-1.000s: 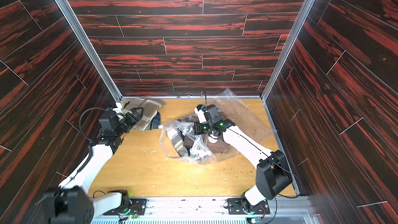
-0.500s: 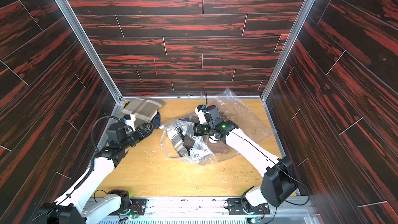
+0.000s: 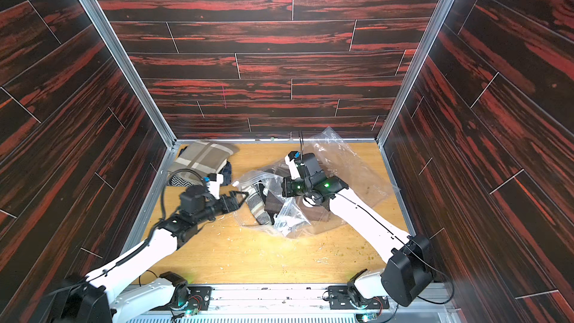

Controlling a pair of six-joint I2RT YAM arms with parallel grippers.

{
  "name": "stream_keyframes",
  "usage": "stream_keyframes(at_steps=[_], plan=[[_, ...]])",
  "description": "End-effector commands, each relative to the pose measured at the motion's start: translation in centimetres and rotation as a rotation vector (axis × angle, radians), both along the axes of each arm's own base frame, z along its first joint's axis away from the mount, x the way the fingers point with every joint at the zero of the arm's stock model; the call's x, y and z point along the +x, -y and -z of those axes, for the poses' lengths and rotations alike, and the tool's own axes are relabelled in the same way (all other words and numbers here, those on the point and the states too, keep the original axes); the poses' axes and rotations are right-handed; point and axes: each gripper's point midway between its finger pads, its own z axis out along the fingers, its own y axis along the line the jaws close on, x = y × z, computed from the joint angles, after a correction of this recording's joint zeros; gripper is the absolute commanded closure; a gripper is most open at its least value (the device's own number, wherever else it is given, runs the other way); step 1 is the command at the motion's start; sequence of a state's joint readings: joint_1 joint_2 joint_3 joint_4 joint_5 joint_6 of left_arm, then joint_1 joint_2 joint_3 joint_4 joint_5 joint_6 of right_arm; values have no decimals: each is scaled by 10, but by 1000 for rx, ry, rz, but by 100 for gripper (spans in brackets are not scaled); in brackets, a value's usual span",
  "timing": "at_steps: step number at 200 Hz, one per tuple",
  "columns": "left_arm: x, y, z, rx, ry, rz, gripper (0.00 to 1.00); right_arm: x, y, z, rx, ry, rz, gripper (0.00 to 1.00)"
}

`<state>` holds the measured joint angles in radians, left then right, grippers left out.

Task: Take the scarf out of the vacuum bag
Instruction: Take out the scarf from the vacuum bag.

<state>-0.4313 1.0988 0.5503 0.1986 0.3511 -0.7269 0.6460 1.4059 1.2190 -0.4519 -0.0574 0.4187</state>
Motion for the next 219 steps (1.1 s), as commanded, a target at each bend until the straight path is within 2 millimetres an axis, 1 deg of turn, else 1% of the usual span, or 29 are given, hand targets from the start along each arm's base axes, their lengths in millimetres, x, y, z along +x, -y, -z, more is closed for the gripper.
stream_keyframes(at_steps=[1, 14, 38, 71, 103, 126, 147, 172, 219], plan=[[0, 8, 6, 18, 50, -12, 7, -3, 6, 4, -22, -15, 31, 100], [-5, 17, 12, 39, 60, 8, 7, -2, 7, 6, -28, -22, 38, 100], [-10, 27, 22, 42, 53, 25, 8, -5, 9, 13, -43, -46, 43, 100], [-17, 39, 31, 62, 45, 55, 8, -19, 11, 24, -83, -87, 28, 100], [-18, 48, 43, 89, 32, 84, 9, -31, 12, 26, -98, -101, 21, 100], [-19, 55, 53, 118, 29, 112, 10, -34, 12, 26, -103, -99, 22, 100], [-19, 58, 60, 140, 37, 120, 11, -33, 9, 21, -88, -91, 22, 100], [-23, 63, 62, 149, 64, 136, 12, -28, 5, 13, -68, -72, 28, 100], [-41, 80, 63, 129, 85, 204, 13, -11, -1, 0, -57, -20, 50, 100]])
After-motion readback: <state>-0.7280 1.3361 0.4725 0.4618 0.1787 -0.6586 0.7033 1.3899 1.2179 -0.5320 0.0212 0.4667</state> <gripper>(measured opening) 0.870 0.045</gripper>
